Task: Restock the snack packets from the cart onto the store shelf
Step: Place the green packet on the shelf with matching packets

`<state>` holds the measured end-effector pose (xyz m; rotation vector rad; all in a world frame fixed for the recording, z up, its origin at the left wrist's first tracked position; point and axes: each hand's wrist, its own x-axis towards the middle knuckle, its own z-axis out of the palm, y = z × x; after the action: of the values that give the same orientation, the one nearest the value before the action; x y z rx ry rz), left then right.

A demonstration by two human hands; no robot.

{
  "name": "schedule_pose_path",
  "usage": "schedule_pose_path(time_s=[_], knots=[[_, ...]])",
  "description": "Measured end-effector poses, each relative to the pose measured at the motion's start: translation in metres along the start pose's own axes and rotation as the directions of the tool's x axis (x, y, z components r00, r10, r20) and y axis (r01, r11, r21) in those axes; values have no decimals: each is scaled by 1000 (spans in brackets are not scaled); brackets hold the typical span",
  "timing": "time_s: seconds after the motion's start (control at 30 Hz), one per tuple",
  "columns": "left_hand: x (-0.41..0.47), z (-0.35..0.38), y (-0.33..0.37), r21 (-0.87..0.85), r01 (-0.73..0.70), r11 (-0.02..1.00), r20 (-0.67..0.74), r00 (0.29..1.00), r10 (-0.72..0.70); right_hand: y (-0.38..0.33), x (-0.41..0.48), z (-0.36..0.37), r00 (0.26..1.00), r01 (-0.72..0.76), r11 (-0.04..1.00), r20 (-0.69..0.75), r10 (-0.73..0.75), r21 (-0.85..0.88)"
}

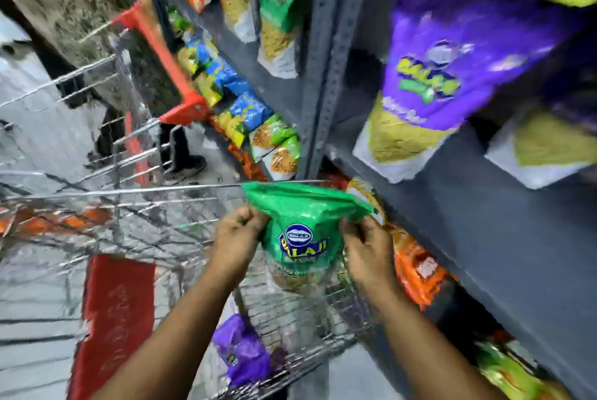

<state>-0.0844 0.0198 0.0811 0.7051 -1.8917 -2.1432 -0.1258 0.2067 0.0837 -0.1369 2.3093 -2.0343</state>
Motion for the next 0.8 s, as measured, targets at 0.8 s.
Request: schedule_pose_path(time_s=[0.8], knots=[[-218,457,62,-223,112,968,548,836,30,-76,-136,-407,393,141,941,-855,-338,-308]])
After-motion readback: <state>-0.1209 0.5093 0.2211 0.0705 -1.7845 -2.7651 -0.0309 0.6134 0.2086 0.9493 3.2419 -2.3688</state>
